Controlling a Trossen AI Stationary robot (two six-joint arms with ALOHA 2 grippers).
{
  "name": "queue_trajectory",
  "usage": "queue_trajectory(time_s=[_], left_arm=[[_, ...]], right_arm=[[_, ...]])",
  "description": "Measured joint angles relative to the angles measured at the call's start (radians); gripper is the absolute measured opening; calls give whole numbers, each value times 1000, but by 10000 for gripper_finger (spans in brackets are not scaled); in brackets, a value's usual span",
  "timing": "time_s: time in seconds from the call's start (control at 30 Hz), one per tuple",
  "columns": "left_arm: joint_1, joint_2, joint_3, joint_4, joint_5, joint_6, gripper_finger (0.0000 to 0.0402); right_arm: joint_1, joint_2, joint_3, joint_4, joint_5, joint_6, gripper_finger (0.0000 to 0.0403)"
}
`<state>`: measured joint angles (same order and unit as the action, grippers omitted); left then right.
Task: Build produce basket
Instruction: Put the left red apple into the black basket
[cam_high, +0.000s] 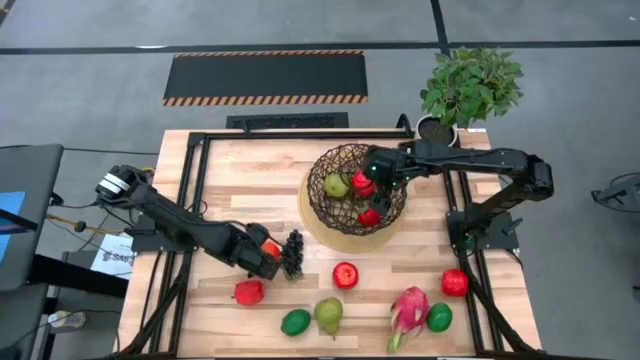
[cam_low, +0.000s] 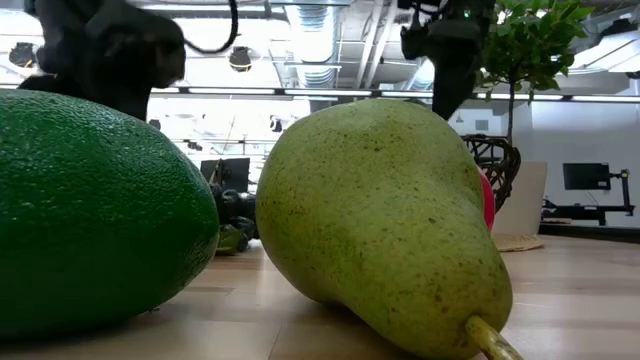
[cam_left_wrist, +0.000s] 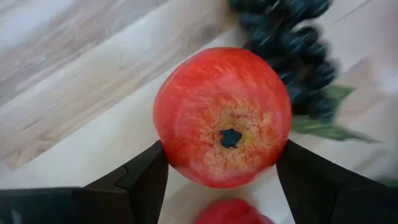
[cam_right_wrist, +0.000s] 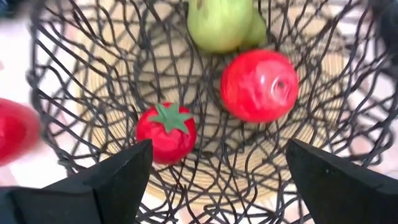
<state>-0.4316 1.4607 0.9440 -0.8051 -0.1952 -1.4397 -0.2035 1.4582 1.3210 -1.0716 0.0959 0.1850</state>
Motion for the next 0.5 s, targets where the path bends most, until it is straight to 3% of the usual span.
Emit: queue_trajectory(time_s=[0.17, 0.33, 0.5], left_arm=[[38, -136, 0, 12, -42, -31, 239], [73, -286, 2, 73, -159, -17, 239], [129, -418, 2, 241, -196, 80, 239]], right_arm=[[0, 0, 75, 12, 0, -10, 383], [0, 0, 159, 45, -25, -11, 383], [19, 0, 238, 127, -108, -52, 383]])
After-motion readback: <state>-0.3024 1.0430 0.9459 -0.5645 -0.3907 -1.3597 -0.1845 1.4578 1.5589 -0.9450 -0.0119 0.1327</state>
